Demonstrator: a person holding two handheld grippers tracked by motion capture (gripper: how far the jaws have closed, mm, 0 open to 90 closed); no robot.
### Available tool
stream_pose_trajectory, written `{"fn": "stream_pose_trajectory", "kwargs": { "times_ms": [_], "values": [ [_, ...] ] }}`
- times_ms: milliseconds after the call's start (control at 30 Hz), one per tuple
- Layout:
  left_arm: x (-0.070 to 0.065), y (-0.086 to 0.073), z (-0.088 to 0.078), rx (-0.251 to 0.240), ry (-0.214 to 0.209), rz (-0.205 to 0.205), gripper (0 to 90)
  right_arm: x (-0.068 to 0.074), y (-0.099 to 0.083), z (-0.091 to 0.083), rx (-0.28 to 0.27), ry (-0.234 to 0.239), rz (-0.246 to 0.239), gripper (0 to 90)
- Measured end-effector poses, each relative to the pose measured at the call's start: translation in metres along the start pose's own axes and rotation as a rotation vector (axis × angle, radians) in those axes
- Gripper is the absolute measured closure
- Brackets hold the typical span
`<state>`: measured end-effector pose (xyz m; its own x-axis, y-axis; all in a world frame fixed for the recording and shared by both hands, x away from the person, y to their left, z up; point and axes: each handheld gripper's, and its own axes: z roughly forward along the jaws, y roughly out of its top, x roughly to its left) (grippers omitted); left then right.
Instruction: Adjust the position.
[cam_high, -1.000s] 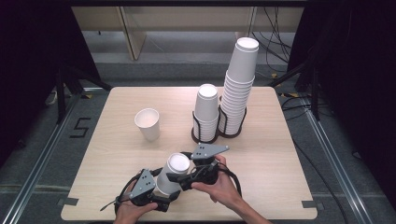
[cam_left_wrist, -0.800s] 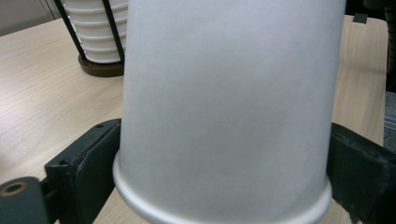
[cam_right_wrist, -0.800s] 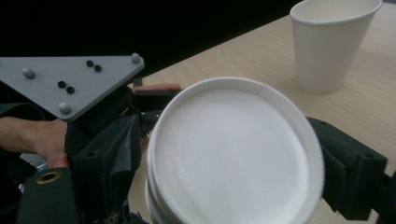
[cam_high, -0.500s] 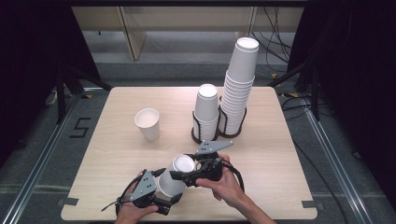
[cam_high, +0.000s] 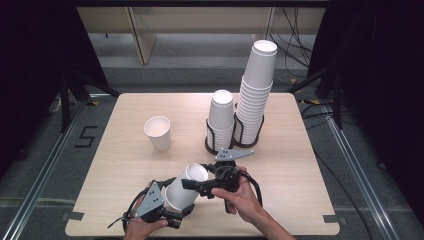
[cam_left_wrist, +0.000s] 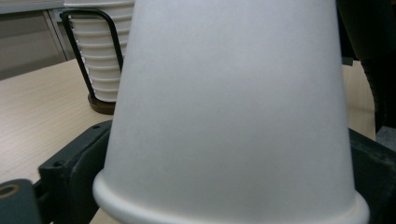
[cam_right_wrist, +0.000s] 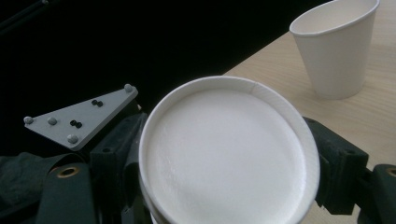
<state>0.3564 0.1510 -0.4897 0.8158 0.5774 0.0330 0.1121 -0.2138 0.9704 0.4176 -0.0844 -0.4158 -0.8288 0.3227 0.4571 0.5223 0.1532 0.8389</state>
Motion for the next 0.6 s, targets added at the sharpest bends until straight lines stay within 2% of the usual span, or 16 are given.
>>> {"fn": "stream_pose_trajectory", "kwargs": {
  "times_ms": [33,67,133,233,300,333,367,400,433,500,600],
  "values": [
    [0.0,0.001,0.0,0.002,-0.005,-0.001,5.1,-0.002,0.0,0.0,0.0,0.006,0.004,23.7],
    [0.0,0.001,0.0,0.008,-0.008,0.002,5.5,-0.001,0.0,-0.002,0.01,0.014,0.037,23.4],
    [0.001,0.001,0.001,0.023,-0.02,0.012,6.3,-0.003,0.001,-0.002,0.031,0.016,0.013,22.6],
    [0.001,0.001,0.001,0.066,-0.023,0.018,6.9,-0.003,0.003,-0.003,0.063,-0.01,-0.057,20.3],
    [0.002,0.001,0.001,0.063,-0.029,0.017,7.2,-0.001,0.005,-0.007,0.1,-0.03,-0.086,18.7],
    [0.003,0.001,0.001,0.081,-0.039,0.019,7.3,-0.001,0.006,-0.008,0.114,-0.046,-0.106,17.8],
    [0.004,0.001,-0.001,0.107,-0.039,0.033,7.3,0.0,0.007,-0.01,0.137,-0.047,-0.102,16.8],
    [0.004,0.001,-0.001,0.121,-0.044,0.04,7.3,-0.001,0.008,-0.011,0.145,-0.046,-0.133,16.7],
    [0.005,0.002,-0.001,0.133,-0.047,0.048,7.4,-0.001,0.008,-0.012,0.151,-0.039,-0.131,16.7],
    [0.005,0.001,-0.002,0.141,-0.054,0.045,7.7,-0.002,0.01,-0.015,0.178,-0.056,-0.149,16.3],
    [0.005,0.003,-0.003,0.163,-0.065,0.06,7.8,-0.004,0.011,-0.018,0.178,-0.043,-0.147,16.4]
  ]
}}
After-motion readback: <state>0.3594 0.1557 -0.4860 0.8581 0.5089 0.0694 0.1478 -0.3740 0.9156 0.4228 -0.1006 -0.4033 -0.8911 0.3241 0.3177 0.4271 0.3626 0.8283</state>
